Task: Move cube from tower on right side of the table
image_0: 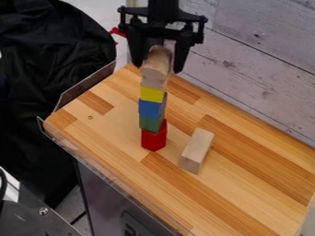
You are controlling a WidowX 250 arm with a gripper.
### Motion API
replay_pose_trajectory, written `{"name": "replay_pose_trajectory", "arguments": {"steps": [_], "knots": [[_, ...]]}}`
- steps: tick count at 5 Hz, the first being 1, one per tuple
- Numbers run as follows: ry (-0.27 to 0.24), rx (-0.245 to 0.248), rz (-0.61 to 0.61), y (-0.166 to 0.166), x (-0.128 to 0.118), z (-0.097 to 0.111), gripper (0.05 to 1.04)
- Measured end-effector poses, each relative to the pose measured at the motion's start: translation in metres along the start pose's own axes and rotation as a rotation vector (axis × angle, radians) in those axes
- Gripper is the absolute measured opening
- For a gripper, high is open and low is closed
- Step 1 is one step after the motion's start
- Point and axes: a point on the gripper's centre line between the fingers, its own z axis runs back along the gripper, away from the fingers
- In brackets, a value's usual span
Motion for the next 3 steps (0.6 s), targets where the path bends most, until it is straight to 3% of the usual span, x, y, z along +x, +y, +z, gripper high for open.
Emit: {"name": "replay_pose_trajectory", "arguments": {"steps": [1,2,3], "knots": [[0.002,-0.003,0.004,0.001,0.000,0.000,0.607],[0.012,0.035,0.029,0.006,-0.001,0.001,0.607],[-0.012,0.055,0.036,0.006,-0.002,0.012,0.607]]}}
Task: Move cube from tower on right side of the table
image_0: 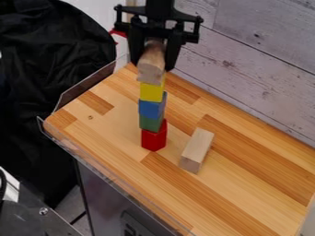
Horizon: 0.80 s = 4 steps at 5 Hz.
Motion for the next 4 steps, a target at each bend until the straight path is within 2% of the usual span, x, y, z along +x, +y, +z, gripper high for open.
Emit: {"name": "replay_pose_trajectory", "arguments": {"steps": [1,2,3,4], "knots": [[-0.110,0.020,-0.025,-0.005,-0.004,0.037,0.607],[-0.162,-0.021,-0.121,-0.028,-0.014,0.049,0.607],[-0.142,-0.053,-0.205,-0.051,-0.033,0.044,0.607],[-0.111,-0.057,-0.306,-0.073,-0.054,0.032,0.607]]}}
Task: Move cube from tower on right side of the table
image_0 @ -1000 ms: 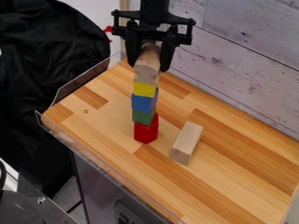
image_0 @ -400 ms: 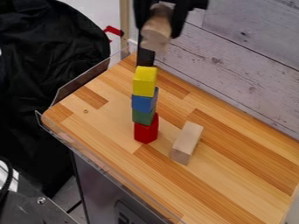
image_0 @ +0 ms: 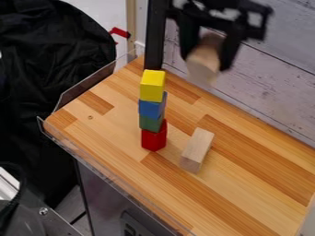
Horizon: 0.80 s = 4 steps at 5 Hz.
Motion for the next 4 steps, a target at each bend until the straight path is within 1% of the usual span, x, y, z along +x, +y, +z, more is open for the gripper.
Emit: {"name": "replay_pose_trajectory", "arguments": {"steps": [1,2,3,4], "knots": [[0.013,0.000,-0.067,-0.016,-0.010,-0.008,0.607],[0.046,-0.005,-0.147,-0.038,-0.021,-0.024,0.607],[0.024,-0.045,-0.229,-0.051,-0.028,-0.042,0.607],[0.034,-0.048,-0.263,-0.058,-0.030,-0.066,0.607]]}}
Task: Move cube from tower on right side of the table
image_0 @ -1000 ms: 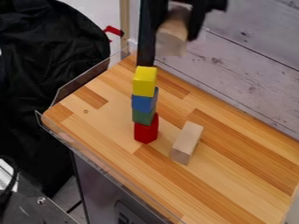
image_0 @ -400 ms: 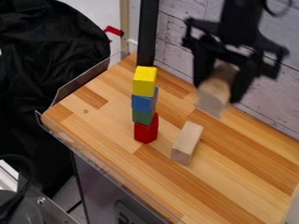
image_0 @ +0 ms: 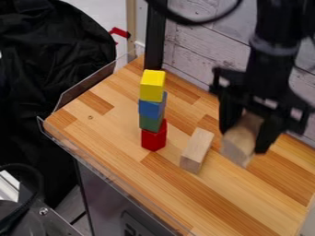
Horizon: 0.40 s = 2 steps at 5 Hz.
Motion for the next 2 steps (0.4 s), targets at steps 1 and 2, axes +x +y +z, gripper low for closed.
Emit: {"name": "replay_pose_trajectory", "arguments": {"steps": [1,2], "knots": [[-0.018,0.046,0.016,0.002,0.008,-0.030,0.607],[-0.012,0.053,0.042,0.003,0.012,-0.047,0.607]]}}
